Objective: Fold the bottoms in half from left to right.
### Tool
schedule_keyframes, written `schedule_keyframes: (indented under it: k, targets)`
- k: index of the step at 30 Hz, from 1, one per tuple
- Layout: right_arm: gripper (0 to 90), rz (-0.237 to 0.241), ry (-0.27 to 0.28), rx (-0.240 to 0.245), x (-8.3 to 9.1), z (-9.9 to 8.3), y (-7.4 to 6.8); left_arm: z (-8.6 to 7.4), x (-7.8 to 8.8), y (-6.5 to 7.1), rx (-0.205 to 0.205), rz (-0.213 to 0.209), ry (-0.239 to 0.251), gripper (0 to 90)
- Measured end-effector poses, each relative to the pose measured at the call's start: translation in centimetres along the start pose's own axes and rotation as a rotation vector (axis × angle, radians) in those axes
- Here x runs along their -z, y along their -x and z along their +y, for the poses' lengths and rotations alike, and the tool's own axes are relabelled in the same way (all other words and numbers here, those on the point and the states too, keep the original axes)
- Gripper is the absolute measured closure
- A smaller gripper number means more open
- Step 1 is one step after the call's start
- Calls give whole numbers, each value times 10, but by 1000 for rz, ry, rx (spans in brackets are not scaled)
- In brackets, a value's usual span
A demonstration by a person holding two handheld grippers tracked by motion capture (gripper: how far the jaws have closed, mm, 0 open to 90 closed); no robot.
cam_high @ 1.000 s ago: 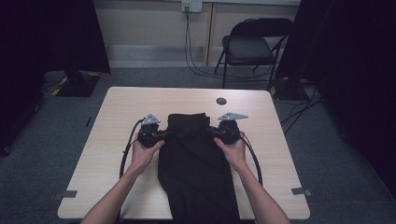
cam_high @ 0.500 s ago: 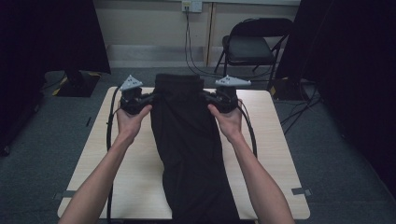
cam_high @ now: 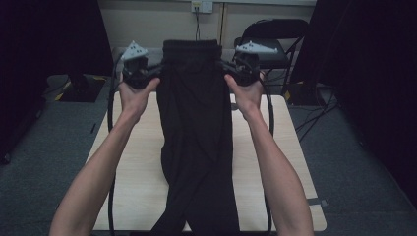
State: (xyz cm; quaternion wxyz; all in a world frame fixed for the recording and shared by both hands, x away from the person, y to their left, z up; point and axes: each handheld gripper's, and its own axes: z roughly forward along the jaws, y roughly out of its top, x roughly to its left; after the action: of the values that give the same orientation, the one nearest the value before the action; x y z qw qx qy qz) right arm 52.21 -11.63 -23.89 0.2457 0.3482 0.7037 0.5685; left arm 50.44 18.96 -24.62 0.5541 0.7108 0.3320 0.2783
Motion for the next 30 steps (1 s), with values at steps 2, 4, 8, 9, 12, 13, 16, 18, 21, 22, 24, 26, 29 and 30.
schedule_keyframes:
  k: [2,4,8,9,12,13,16,18,21,22,24,26,29,30]
  targets:
    - [847,14,-34,-4,3,-22,2,-30,-2,12,-8,-30,-60,872]
    - [847,19,-49,-6,5,-32,2,-40,0,15,0,-43,-66,872]
    - [846,88,-68,-31,26,-75,-4,-68,12,30,13,-101,-98,870]
    - [846,95,-74,-34,30,-81,-6,-73,17,35,9,-115,-97,869]
    - [846,134,-80,-41,45,-96,-14,-83,35,49,8,-154,-108,869]
    - [846,134,-80,-41,45,-96,-14,-87,40,55,-5,-157,-122,869]
    - [845,165,-113,-29,59,-108,-22,-104,55,69,15,-196,-144,866]
    - [845,195,-136,-34,67,-116,-27,-120,60,74,51,-213,-164,865]
    - [844,225,-188,-28,81,-142,-41,-147,66,82,84,-234,-196,862]
    - [844,231,-203,-31,84,-150,-44,-166,69,88,124,-254,-216,862]
    - [844,231,-239,-40,88,-167,-47,-181,70,97,129,-272,-258,860]
    - [844,224,-268,-50,93,-185,-49,-190,70,105,123,-296,-305,858]
    - [843,211,-299,-69,96,-202,-51,-198,69,111,105,-310,-351,850]
    - [842,203,-314,-63,97,-210,-53,-203,68,112,104,-313,-367,847]
